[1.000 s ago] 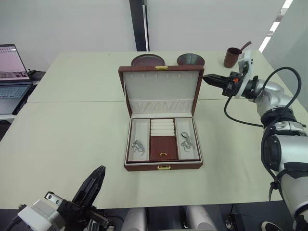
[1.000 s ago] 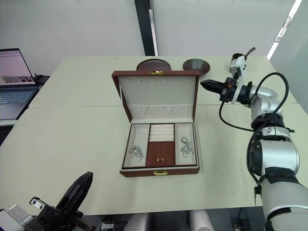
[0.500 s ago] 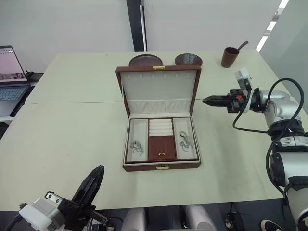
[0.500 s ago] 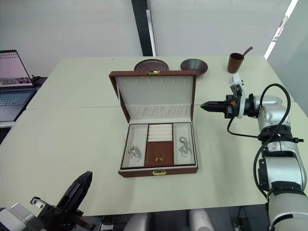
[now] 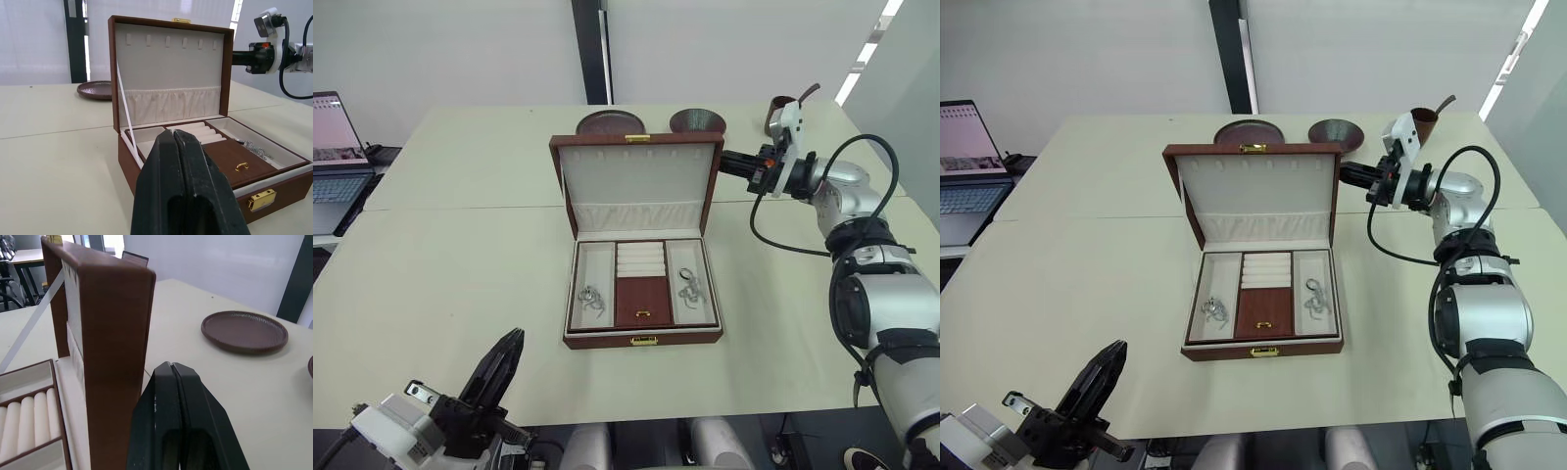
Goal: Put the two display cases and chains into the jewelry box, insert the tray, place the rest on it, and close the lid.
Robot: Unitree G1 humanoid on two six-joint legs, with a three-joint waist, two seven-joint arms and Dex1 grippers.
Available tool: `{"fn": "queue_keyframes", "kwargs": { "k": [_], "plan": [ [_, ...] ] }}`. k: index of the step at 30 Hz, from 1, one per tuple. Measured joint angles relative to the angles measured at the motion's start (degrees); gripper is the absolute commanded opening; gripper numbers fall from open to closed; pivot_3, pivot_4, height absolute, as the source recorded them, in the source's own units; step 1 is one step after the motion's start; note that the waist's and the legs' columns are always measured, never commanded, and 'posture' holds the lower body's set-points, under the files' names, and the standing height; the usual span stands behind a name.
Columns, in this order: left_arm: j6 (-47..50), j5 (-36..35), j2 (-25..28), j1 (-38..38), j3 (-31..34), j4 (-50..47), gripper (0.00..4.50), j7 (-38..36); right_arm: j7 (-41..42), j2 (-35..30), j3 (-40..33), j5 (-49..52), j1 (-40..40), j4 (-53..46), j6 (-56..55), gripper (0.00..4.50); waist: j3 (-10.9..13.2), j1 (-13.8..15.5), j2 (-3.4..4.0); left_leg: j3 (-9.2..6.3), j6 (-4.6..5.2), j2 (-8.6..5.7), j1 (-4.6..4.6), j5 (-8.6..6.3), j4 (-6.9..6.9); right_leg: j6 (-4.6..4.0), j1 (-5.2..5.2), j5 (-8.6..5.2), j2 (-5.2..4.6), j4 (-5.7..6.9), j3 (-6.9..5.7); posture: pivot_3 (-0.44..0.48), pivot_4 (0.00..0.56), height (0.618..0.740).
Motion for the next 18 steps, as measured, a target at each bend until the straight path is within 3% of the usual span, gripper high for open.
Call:
{"fn": "queue_keyframes", "kwargs": {
  "k": [12, 18],
  "plan": [
    [-0.13, 1.1, -0.98, 0.63, -0.9, 0.0, 0.0, 0.83, 5.99, 0.09, -0.78, 0.05, -0.29, 1.38, 2.53, 0.01, 0.0, 0.08, 0.0, -0.01, 0.0, -0.01, 0.01, 0.0, 0.0, -0.01, 0.0, 0.0, -0.04, 0.01, -0.02, 0.0, 0.15, 0.74],
    [-0.16, 1.33, -0.95, 0.36, -0.95, 0.04, 0.0, 0.93, 17.68, -3.76, 3.6, 1.17, 4.34, -10.59, 12.15, 0.01, 0.01, 0.18, 0.02, -0.1, 0.0, 0.13, 0.0, 0.0, -0.01, -0.01, 0.01, 0.0, -0.06, 0.0, -0.06, 0.0, 0.15, 0.74]
  ]
}}
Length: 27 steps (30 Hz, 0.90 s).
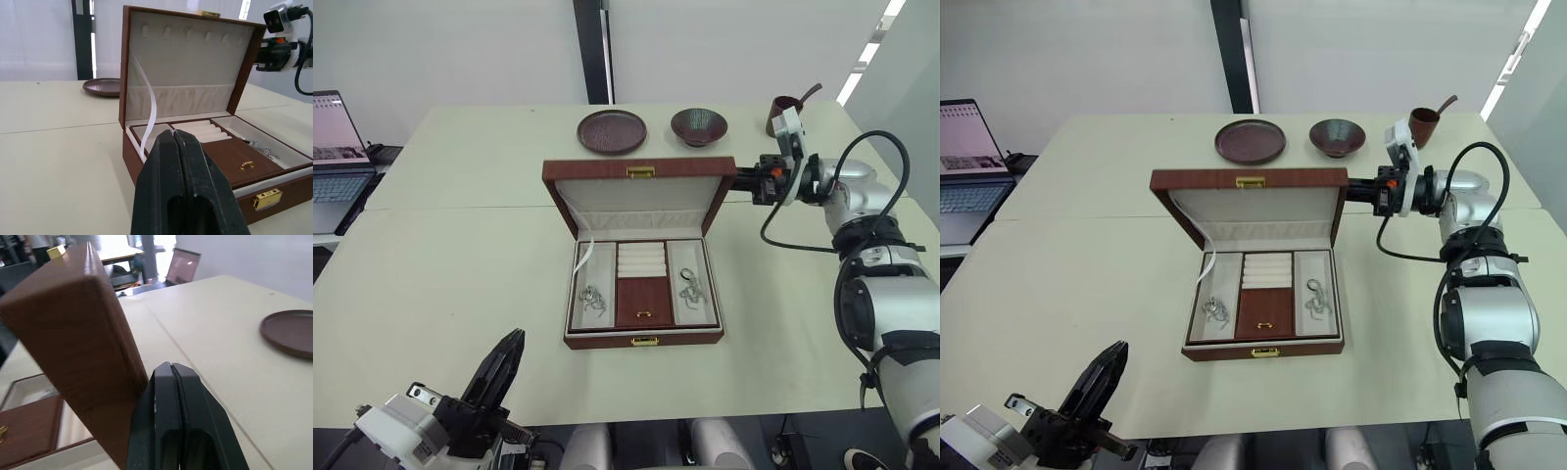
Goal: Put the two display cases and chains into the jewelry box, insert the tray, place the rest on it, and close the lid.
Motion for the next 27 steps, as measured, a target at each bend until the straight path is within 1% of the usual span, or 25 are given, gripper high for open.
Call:
{"fn": "queue_keyframes", "kwargs": {
  "k": [4, 8, 11, 13, 16, 19, 21, 23, 25, 26, 27],
  "plan": [
    [0.07, -0.02, 0.24, -0.28, 0.01, 0.02, 0.0, 0.04, 0.12, -1.37, 2.41, 1.54, 5.57, -7.33, 4.15, 0.01, 0.0, 0.04, 0.0, 0.04, 0.0, -0.14, 0.01, 0.0, 0.02, 0.0, 0.0, 0.0, 0.0, 0.01, 0.01, 0.0, 0.15, 0.74],
    [0.28, -0.12, 1.03, -0.92, 0.08, 0.05, 0.0, 0.05, -0.32, -2.25, 2.15, 2.08, 6.49, -9.46, 5.11, 0.01, 0.0, -0.08, 0.01, 0.04, 0.0, -0.14, 0.02, 0.0, 0.02, 0.0, -0.01, 0.0, 0.06, 0.02, 0.0, 0.0, 0.15, 0.74],
    [1.42, -1.05, 2.22, -1.67, 1.12, 0.4, 0.0, 0.31, -2.38, -2.72, 0.8, 2.33, 7.03, -10.07, 4.83, 0.01, 0.0, -0.04, 0.0, 0.02, 0.0, -0.13, 0.02, 0.0, 0.02, 0.0, 0.0, 0.0, 0.09, 0.02, -0.03, 0.0, 0.15, 0.74],
    [3.89, -3.49, 4.15, -2.4, 2.88, 1.17, 0.0, 1.24, -4.6, -3.25, -0.1, 2.32, 8.39, -10.49, 3.54, 0.01, 0.0, -0.02, 0.0, 0.01, -0.01, -0.11, 0.01, 0.0, 0.02, 0.0, 0.0, 0.0, 0.1, 0.02, -0.04, 0.0, 0.15, 0.74],
    [8.24, -7.3, 8.31, -5.1, 7.15, 2.23, 0.0, 2.83, -7.09, -5.22, -1.58, 2.31, 12.37, -11.59, 2.3, 0.01, 0.01, 0.46, -0.01, -0.05, -0.01, -0.14, -0.02, 0.0, 0.03, 0.0, 0.0, 0.0, 0.08, 0.03, -0.09, 0.0, 0.15, 0.74],
    [13.29, -11.65, 13.08, -11.27, 11.83, 3.87, 0.0, 5.6, -9.5, -7.09, -3.42, 2.97, 17.31, -14.0, 2.34, 0.57, -0.01, 1.1, 0.02, -0.07, -0.01, -0.15, 0.0, 0.01, 0.05, 0.01, 0.02, 0.01, 0.07, 0.08, -0.09, 0.0, 0.15, 0.74],
    [17.92, -14.02, 16.63, -16.07, 14.63, 6.41, 0.0, 8.45, -11.3, -8.67, -4.73, 3.24, 20.87, -15.94, 2.63, 1.06, -0.01, 1.35, 0.02, -0.09, -0.01, -0.13, 0.02, 0.01, 0.06, 0.01, 0.04, 0.01, 0.09, 0.09, -0.13, 0.0, 0.15, 0.74],
    [22.07, -15.18, 19.23, -19.17, 16.22, 8.93, 0.0, 10.45, -12.97, -9.68, -5.68, 3.35, 23.45, -17.46, 2.83, 1.65, -0.01, 1.34, 0.02, -0.14, -0.01, -0.13, 0.03, 0.01, 0.06, 0.01, 0.04, 0.01, 0.08, 0.09, -0.1, 0.0, 0.15, 0.74],
    [25.78, -15.6, 21.91, -25.12, 16.47, 13.29, 0.36, 11.57, -15.26, -10.96, -7.7, 3.52, 27.62, -20.26, 2.81, 2.19, -0.03, 1.33, 0.05, -0.14, -0.01, -0.16, 0.06, 0.01, 0.08, 0.02, 0.05, 0.02, 0.07, 0.12, -0.1, 0.0, 0.15, 0.74],
    [27.25, -14.9, 23.88, -30.13, 16.51, 17.67, 0.55, 12.0, -17.04, -11.17, -9.24, 3.99, 30.66, -22.16, 2.75, 2.46, -0.04, 1.6, 0.04, -0.21, -0.03, -0.13, 0.04, 0.02, 0.09, 0.01, 0.08, 0.02, 0.13, 0.14, -0.24, 0.0, 0.15, 0.74],
    [28.08, -14.3, 25.27, -33.56, 16.53, 21.09, 0.86, 11.85, -18.48, -11.12, -10.21, 4.5, 32.92, -23.66, 2.72, 2.79, -0.05, 1.74, 0.03, -0.23, -0.04, -0.08, 0.05, 0.03, 0.08, -0.06, 0.08, 0.06, 0.19, 0.13, -0.27, 0.0, 0.15, 0.74]
  ]
}}
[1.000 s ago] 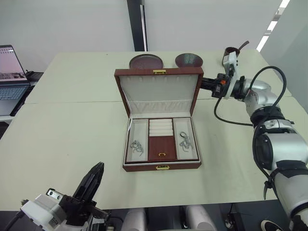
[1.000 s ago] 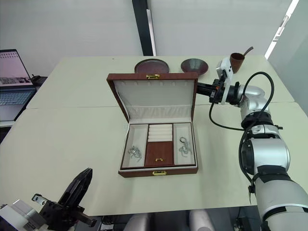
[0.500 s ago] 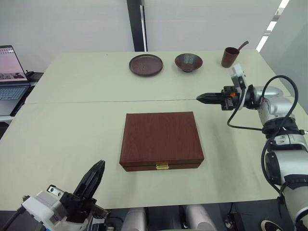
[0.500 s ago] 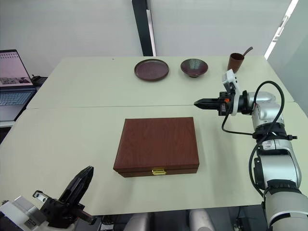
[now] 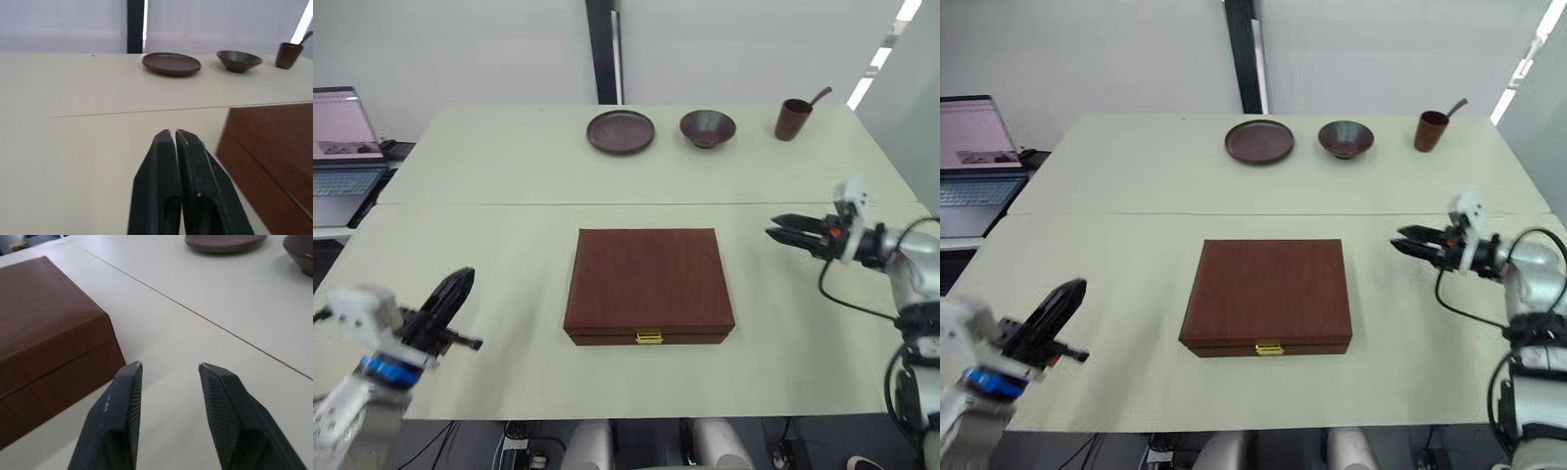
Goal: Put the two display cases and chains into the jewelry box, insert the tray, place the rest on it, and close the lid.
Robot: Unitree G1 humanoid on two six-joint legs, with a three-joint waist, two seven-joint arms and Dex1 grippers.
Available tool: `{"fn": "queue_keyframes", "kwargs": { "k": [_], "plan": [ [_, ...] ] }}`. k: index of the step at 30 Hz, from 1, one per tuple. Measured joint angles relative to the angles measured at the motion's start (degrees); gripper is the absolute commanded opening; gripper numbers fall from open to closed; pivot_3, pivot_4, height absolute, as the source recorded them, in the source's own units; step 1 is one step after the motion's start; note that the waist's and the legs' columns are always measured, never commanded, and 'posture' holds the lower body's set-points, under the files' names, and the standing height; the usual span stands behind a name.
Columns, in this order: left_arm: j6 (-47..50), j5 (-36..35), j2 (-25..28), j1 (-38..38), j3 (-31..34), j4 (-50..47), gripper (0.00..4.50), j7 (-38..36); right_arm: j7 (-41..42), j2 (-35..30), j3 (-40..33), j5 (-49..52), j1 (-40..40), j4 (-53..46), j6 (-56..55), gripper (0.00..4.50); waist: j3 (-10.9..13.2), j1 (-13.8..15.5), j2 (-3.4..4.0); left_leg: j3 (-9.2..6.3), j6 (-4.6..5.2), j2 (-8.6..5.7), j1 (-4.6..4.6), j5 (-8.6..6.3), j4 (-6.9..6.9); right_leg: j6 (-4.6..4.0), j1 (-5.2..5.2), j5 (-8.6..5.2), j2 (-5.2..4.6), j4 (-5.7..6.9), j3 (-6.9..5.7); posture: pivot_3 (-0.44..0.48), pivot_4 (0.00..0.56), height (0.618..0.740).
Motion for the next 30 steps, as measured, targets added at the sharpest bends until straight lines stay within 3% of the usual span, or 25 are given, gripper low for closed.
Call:
{"fn": "queue_keyframes", "kwargs": {
  "k": [5, 11, 16, 30],
  "plan": [
    [2.13, 3.93, 3.36, -11.2, -2.49, 14.12, 2.48, -6.33, -6.88, 1.01, -4.31, 1.26, 10.15, -5.24, -1.41, 4.37, -0.02, -0.58, 0.04, 0.15, 0.0, -0.04, 0.03, 0.0, -0.03, 0.03, -0.04, 0.03, -0.05, -0.02, 0.25, 0.0, 0.15, 0.74],
    [1.73, 11.41, 5.85, -16.54, -7.46, 28.95, 4.43, -15.87, -9.63, 0.67, -6.84, 2.68, 17.42, -10.47, -2.19, 4.5, -0.02, -1.26, 0.04, 0.19, 0.0, 0.04, 0.03, 0.0, -0.07, 0.03, -0.09, 0.03, 0.03, -0.02, 0.22, 0.0, 0.15, 0.74],
    [2.66, 14.31, 7.72, -18.56, -8.29, 32.74, 4.47, -20.84, -8.94, -1.94, -7.12, 3.44, 18.43, -10.65, -1.31, 4.5, -0.02, -1.13, 0.04, 0.16, -0.01, 0.04, 0.03, 0.0, -0.04, 0.05, -0.07, 0.05, 0.0, -0.01, 0.22, 0.0, 0.15, 0.74],
    [4.17, 15.61, 8.5, -18.31, -7.45, 31.29, 4.47, -22.34, -6.98, -3.16, -5.26, 3.38, 15.49, -9.1, -0.8, 4.5, -0.02, -0.71, 0.04, 0.13, -0.01, 0.42, 0.03, 0.0, -0.05, 0.04, -0.08, 0.06, -0.04, -0.02, 0.23, 0.0, 0.15, 0.74]
  ]
}}
